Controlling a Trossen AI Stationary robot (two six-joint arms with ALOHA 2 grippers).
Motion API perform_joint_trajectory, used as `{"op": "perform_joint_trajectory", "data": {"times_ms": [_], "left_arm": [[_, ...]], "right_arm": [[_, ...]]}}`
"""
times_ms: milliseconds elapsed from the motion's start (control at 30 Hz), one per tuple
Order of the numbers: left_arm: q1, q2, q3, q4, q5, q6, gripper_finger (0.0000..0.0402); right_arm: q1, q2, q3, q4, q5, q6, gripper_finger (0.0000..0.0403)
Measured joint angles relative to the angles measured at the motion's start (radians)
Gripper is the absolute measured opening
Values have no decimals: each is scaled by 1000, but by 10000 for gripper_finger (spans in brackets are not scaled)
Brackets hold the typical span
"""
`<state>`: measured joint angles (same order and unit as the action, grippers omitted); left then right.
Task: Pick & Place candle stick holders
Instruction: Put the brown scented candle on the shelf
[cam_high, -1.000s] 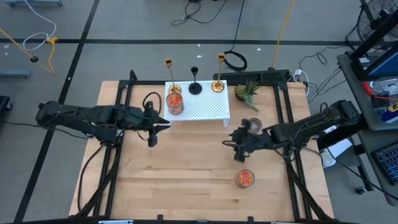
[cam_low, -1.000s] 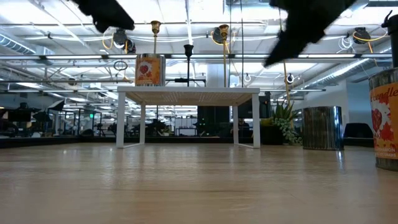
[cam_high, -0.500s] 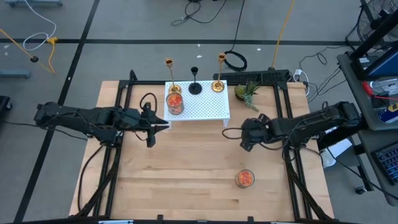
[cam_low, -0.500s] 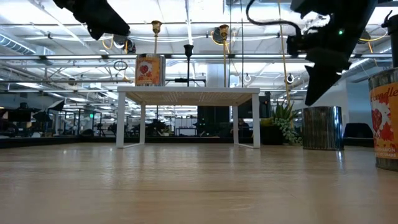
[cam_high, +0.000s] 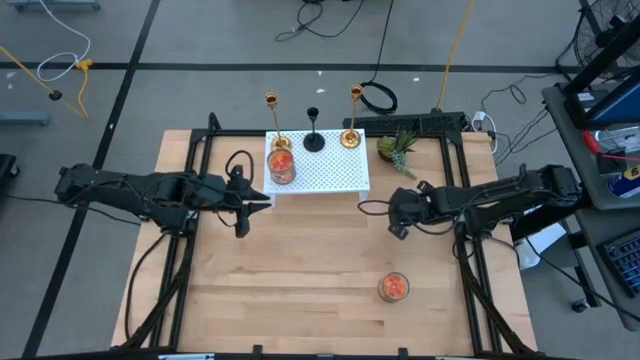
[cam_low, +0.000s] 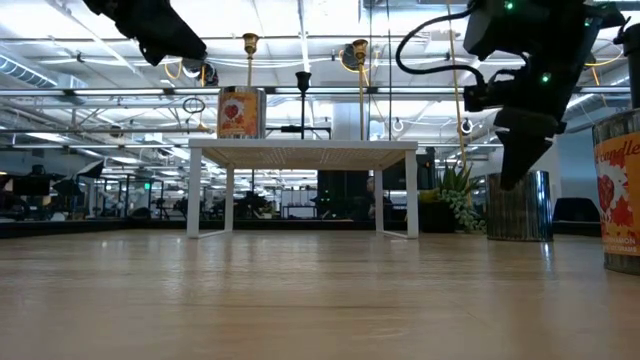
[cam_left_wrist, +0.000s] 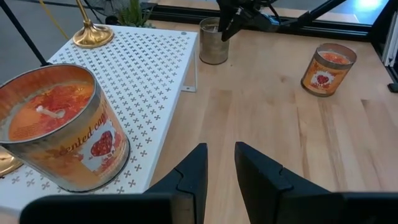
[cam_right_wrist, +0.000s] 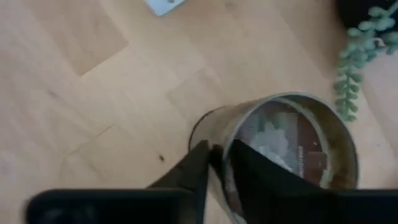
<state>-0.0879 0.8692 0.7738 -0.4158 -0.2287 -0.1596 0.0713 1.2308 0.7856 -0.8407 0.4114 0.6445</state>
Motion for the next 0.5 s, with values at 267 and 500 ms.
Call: {"op": "perform_joint_trajectory", "data": {"times_ms": [267, 500], "left_arm": [[0, 0, 0, 0, 0, 0, 88], [0, 0, 0, -1, 1, -1, 88]], "right_arm": [[4, -1, 8, 7, -40, -20, 9], [63, 0, 123, 26, -174, 17, 3]]}}
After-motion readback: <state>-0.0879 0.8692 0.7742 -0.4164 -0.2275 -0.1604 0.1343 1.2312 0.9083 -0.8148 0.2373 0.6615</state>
